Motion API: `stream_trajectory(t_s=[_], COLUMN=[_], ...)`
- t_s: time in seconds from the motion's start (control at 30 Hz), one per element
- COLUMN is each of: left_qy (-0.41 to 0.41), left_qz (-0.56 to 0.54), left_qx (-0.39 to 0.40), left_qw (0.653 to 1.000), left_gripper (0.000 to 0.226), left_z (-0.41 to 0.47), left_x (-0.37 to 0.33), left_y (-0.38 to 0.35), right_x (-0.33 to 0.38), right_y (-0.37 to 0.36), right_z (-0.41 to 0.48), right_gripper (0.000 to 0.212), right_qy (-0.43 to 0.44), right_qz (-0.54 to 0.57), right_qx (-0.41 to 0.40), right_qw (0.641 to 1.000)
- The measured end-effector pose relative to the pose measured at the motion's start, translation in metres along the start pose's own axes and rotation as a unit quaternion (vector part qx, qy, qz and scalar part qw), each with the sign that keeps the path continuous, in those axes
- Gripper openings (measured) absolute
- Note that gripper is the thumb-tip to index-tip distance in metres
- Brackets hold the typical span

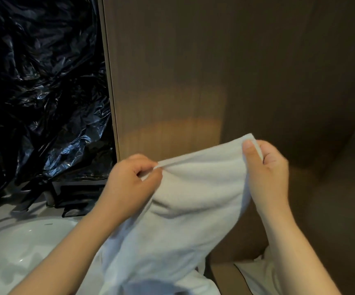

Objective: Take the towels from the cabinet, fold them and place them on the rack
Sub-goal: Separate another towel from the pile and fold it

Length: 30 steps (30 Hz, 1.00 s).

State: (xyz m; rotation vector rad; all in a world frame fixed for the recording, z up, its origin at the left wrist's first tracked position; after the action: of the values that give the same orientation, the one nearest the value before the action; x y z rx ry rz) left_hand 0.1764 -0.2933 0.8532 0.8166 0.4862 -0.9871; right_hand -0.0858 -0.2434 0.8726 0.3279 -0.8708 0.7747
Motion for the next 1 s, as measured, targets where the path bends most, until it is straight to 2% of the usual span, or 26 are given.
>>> stream_trajectory(t_s=[0.07, 0.13, 0.23, 0.33, 0.43, 0.5, 0.57, 0.67, 0.83, 1.0], left_qy=[0.022, 0.032, 0.098, 0.154, 0.133, 0.163, 0.179, 0.191, 0.274, 0.241], left_qz=[0.041, 0.065, 0.091, 0.057, 0.061, 0.044, 0.041, 0.011, -0.115, -0.091], left_qx=[0.055, 0.078, 0.137, 0.195, 0.158, 0.111, 0.087, 0.094, 0.147, 0.199], left_qw=[0.997, 0.994, 0.981, 0.967, 0.977, 0.979, 0.979, 0.977, 0.944, 0.946], left_gripper=[0.016, 0.011, 0.021, 0.012, 0.017, 0.023, 0.017, 0.018, 0.019, 0.035], left_z=[-0.013, -0.024, -0.045, -0.071, -0.075, -0.075, -0.074, -0.074, -0.084, -0.086], left_x=[0.024, 0.044, 0.089, 0.119, 0.126, 0.135, 0.144, 0.153, 0.161, 0.154], left_y=[-0.015, -0.023, -0.033, -0.041, -0.041, -0.035, -0.030, -0.028, -0.034, -0.033], right_x=[-0.028, -0.054, -0.076, -0.078, -0.079, -0.080, -0.081, -0.085, -0.090, -0.096], right_y=[-0.002, 0.003, 0.022, 0.017, 0.006, 0.005, 0.007, 0.008, 0.009, 0.005], right_z=[-0.015, -0.027, -0.029, -0.027, -0.032, -0.032, -0.030, -0.028, -0.026, -0.028], right_gripper=[0.027, 0.024, 0.024, 0.021, 0.021, 0.022, 0.021, 0.019, 0.022, 0.019], right_qy=[-0.021, -0.058, -0.097, -0.082, -0.070, -0.065, -0.062, -0.063, -0.070, -0.071], right_qz=[-0.052, -0.084, -0.092, -0.106, -0.115, -0.120, -0.117, -0.111, -0.112, -0.121], right_qx=[-0.010, -0.040, -0.102, -0.056, -0.026, -0.032, -0.034, -0.031, -0.031, -0.016], right_qw=[0.998, 0.994, 0.986, 0.989, 0.991, 0.990, 0.991, 0.991, 0.991, 0.990])
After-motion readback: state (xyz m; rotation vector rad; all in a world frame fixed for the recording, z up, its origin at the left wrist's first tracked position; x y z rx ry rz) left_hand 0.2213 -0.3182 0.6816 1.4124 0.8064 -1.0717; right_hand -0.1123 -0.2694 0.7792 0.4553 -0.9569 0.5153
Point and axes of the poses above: each hand's wrist, its own z-axis towards the middle knuckle, its own y-axis out of the back of the hand, x = y × z, the point moved 10 cm from there along z, towards the middle knuckle, and after that the axes turned 11 degrees about -x, right-handed, at the moved point
